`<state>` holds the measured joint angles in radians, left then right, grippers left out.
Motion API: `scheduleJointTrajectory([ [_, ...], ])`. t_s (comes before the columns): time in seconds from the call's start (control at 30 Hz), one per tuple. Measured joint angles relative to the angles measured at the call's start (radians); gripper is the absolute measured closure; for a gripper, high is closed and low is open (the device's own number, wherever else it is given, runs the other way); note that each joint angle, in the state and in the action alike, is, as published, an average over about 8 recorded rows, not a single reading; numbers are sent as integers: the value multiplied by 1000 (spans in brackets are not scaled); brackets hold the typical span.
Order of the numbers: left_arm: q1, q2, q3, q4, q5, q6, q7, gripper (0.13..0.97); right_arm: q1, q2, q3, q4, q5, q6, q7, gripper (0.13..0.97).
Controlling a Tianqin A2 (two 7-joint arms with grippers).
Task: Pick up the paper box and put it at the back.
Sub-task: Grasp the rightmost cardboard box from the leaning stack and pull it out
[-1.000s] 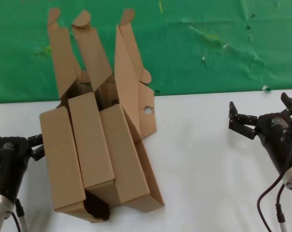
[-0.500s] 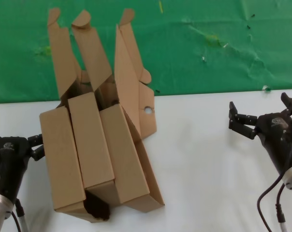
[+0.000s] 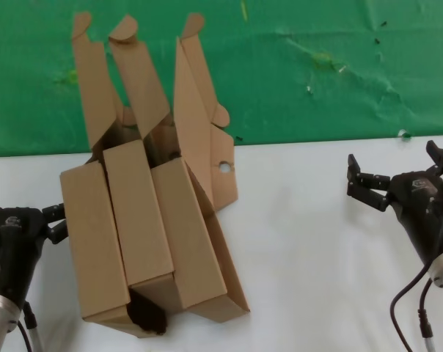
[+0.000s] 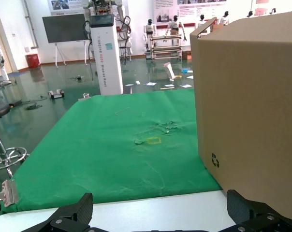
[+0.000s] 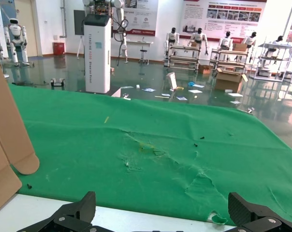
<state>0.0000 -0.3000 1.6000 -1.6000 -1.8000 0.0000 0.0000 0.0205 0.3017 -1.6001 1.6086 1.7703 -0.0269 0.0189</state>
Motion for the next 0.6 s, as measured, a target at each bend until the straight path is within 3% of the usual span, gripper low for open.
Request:
scheduleJointTrajectory([
  [0.6,0,0,0,0,0,0,0,132,0,0,0,0,0,0,0,129],
])
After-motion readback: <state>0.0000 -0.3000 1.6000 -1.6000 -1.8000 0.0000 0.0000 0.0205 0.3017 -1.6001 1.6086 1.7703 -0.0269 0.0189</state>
